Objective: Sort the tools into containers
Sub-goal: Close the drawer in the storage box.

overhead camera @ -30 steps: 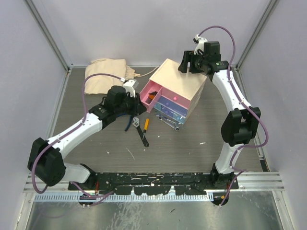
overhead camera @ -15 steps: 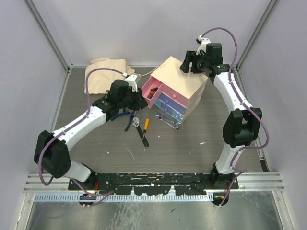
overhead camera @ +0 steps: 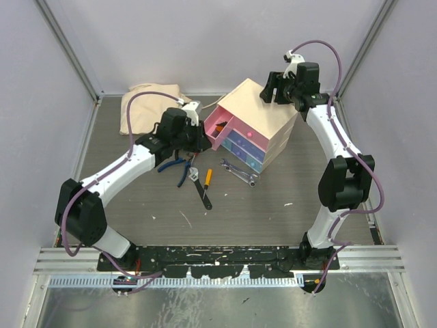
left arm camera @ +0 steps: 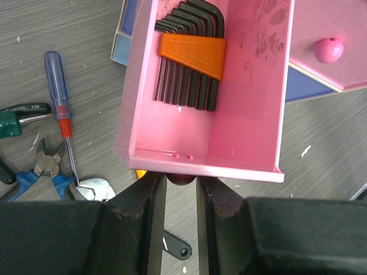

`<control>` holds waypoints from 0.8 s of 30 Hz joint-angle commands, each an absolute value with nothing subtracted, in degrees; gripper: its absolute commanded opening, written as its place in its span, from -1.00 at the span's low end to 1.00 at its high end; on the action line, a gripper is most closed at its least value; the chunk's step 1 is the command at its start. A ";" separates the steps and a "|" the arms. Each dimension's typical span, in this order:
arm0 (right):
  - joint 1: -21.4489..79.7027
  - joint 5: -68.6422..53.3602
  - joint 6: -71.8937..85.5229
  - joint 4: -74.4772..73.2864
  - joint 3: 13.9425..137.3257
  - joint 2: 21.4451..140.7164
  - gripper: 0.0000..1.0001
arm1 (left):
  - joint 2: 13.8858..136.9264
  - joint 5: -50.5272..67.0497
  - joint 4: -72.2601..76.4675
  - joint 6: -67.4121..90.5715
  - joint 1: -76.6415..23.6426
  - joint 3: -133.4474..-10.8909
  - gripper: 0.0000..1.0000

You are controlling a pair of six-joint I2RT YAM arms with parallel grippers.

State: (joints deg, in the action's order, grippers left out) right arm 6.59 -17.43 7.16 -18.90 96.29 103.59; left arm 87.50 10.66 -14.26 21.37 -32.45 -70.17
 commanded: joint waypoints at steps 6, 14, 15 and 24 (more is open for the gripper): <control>9.58 -26.13 8.31 -27.95 96.35 102.07 0.44 | 87.19 11.04 -5.25 13.68 -33.30 -79.63 -0.58; 9.84 -27.58 8.04 -28.64 97.00 102.85 0.44 | 89.72 10.26 -7.21 8.87 -32.51 -84.39 -0.54; 9.90 -27.67 7.98 -28.78 97.17 102.98 0.44 | 90.32 10.59 -7.25 9.00 -32.46 -84.77 -0.54; 10.72 -28.34 6.84 -30.10 97.73 103.47 0.44 | 96.60 12.02 -6.46 10.02 -32.52 -88.40 -0.52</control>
